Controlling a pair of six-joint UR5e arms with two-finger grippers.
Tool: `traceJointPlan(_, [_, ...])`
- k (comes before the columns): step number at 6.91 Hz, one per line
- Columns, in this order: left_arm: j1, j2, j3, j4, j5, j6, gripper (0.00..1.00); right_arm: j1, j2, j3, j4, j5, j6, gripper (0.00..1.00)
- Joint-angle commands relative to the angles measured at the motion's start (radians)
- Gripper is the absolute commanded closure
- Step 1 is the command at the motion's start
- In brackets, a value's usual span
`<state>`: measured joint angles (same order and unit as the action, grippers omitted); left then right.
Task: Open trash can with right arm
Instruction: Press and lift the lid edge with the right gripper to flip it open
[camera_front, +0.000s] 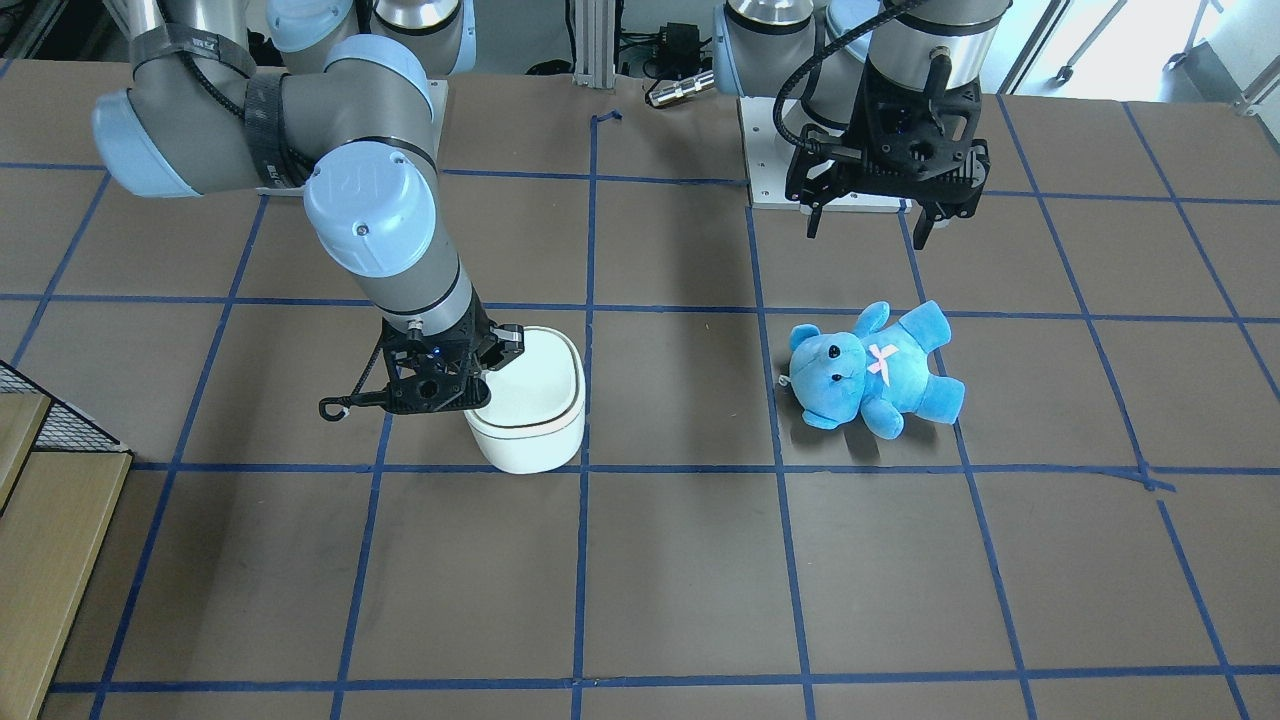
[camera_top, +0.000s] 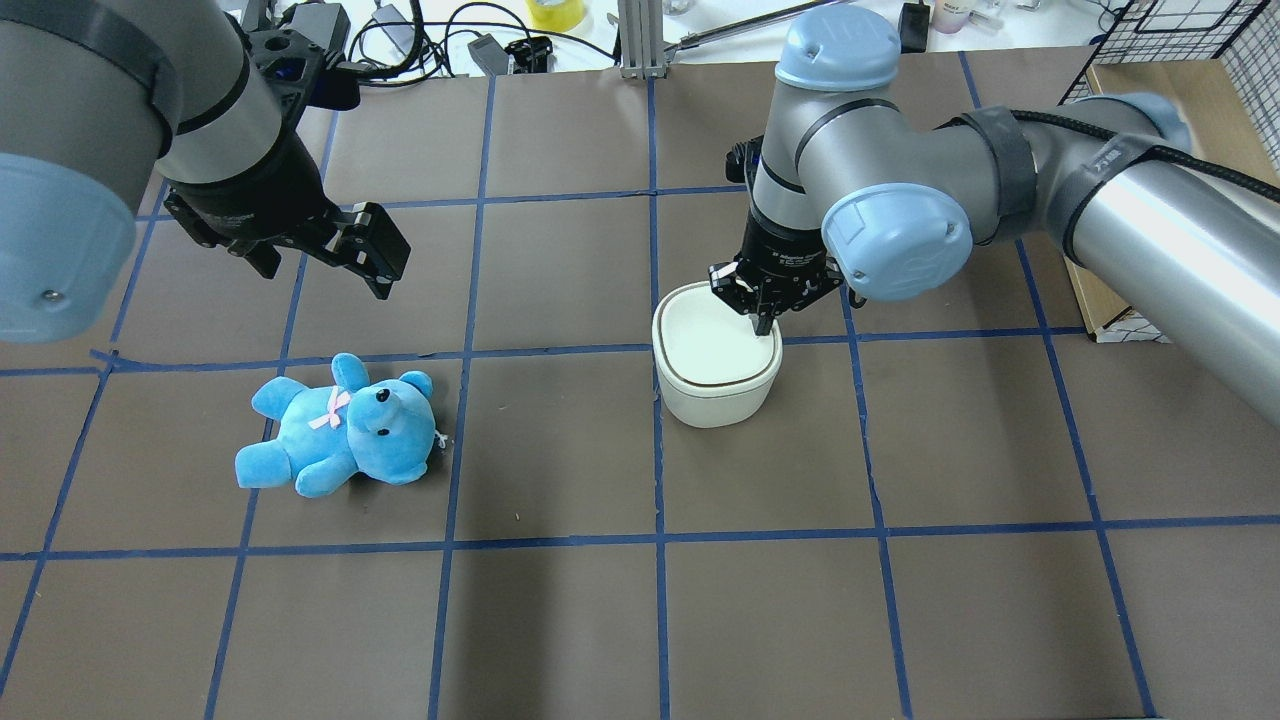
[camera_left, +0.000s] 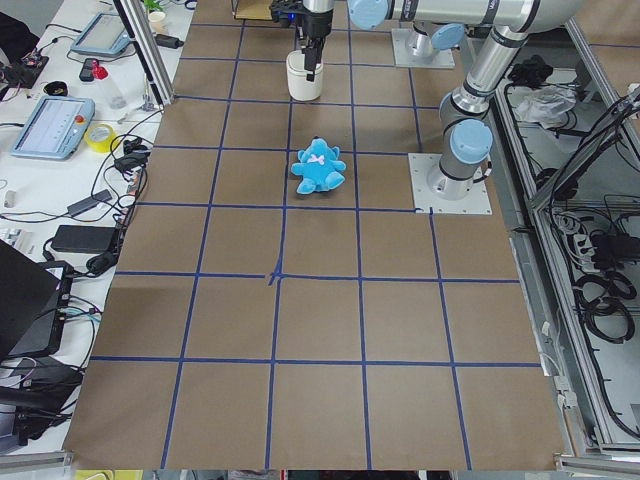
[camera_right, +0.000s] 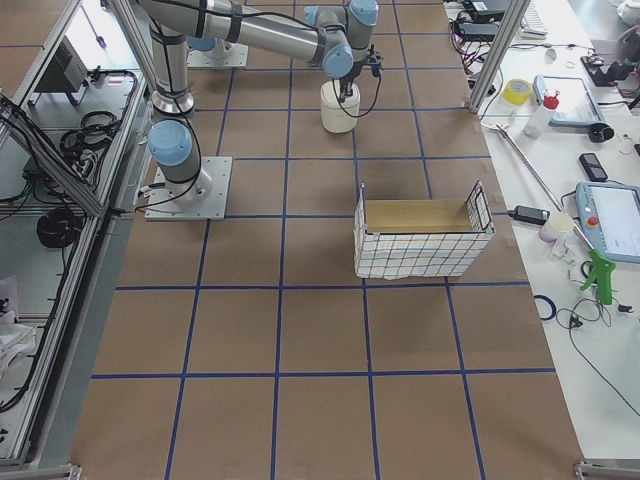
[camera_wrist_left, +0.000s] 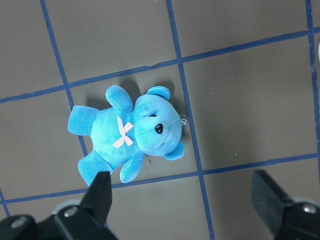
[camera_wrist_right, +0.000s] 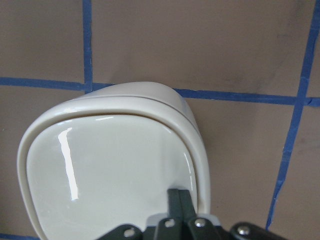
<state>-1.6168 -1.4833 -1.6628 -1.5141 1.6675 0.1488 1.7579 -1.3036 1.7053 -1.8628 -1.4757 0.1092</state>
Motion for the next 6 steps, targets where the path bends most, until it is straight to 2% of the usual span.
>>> traceJointPlan(1, [0.000,0.000,0.000,0.000,0.000,0.000,0.00,0.000,0.003,-0.001,0.001,0.000,0.003,1.00])
traceJointPlan(5, [0.000,0.000,0.000,0.000,0.000,0.000,0.00,0.006,-0.074,-0.048,0.049,-0.006,0.014,1.00])
traceJointPlan(6, [0.000,0.000,0.000,0.000,0.000,0.000,0.00,0.006,-0.088,-0.096,0.113,-0.008,0.014,0.91])
